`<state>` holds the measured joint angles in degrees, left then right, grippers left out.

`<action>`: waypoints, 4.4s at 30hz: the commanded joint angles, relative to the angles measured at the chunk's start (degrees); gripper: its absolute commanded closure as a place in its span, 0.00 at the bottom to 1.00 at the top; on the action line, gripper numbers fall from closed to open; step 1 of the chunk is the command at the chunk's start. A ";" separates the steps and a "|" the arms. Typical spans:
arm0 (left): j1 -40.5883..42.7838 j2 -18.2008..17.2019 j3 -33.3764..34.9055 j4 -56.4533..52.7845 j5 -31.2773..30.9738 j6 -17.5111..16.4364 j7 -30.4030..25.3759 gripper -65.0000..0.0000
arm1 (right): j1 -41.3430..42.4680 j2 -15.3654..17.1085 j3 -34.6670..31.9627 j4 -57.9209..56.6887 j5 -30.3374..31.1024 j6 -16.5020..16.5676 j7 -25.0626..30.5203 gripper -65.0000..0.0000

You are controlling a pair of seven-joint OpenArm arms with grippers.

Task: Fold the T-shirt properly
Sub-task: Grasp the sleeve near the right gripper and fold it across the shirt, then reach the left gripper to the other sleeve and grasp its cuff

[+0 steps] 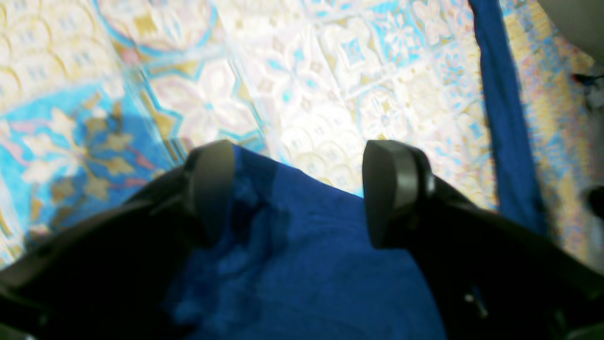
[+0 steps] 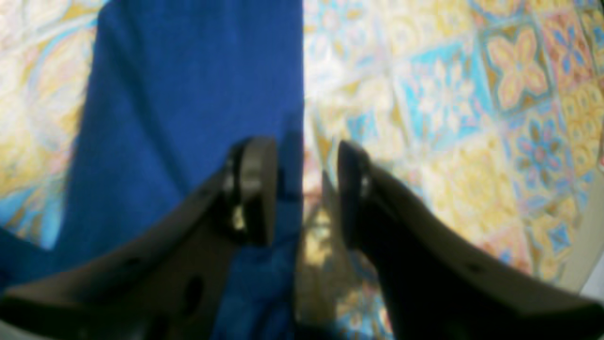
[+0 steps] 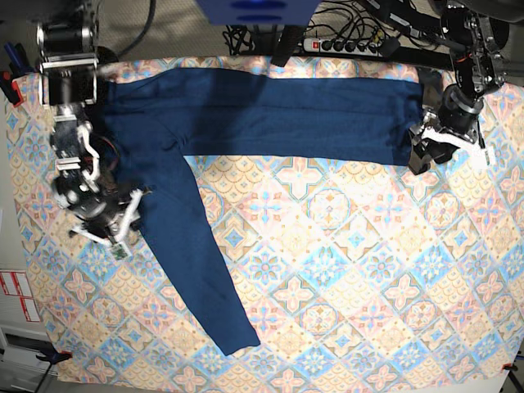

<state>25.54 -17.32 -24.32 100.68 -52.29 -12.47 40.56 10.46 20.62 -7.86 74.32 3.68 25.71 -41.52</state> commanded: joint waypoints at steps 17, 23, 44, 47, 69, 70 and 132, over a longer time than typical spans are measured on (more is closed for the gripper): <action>1.14 -0.83 -1.93 0.99 -2.08 -0.41 -1.21 0.35 | 14.11 0.26 -7.75 -33.05 -0.47 0.00 18.97 0.68; 1.14 -0.83 -1.84 0.99 -2.08 -0.50 -1.13 0.36 | 13.76 -0.09 -7.75 -33.31 -0.39 0.09 17.12 0.81; 0.97 -0.83 -1.66 0.63 -1.64 -0.50 -1.13 0.36 | -22.81 -1.15 6.23 25.50 4.54 0.09 3.32 1.00; 0.88 -0.83 -1.57 0.55 -1.64 -0.50 -1.13 0.36 | -29.84 -1.15 5.18 33.24 4.54 0.09 2.44 1.00; -2.11 -0.92 11.96 0.90 13.30 -0.50 -1.13 0.36 | -32.22 4.39 -25.59 36.75 4.54 0.09 -5.65 1.00; -2.73 -0.92 12.93 0.90 14.01 -0.50 -1.13 0.36 | -31.51 4.48 -25.59 36.75 4.54 0.09 -7.14 0.99; -54.07 26.32 50.03 -60.38 24.82 3.90 -1.48 0.35 | -33.54 4.21 -10.21 38.16 4.45 0.09 -16.11 0.64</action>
<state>-27.44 8.73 25.69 39.90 -28.03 -9.17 38.79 -23.18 24.32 -18.50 111.24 7.90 25.87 -58.30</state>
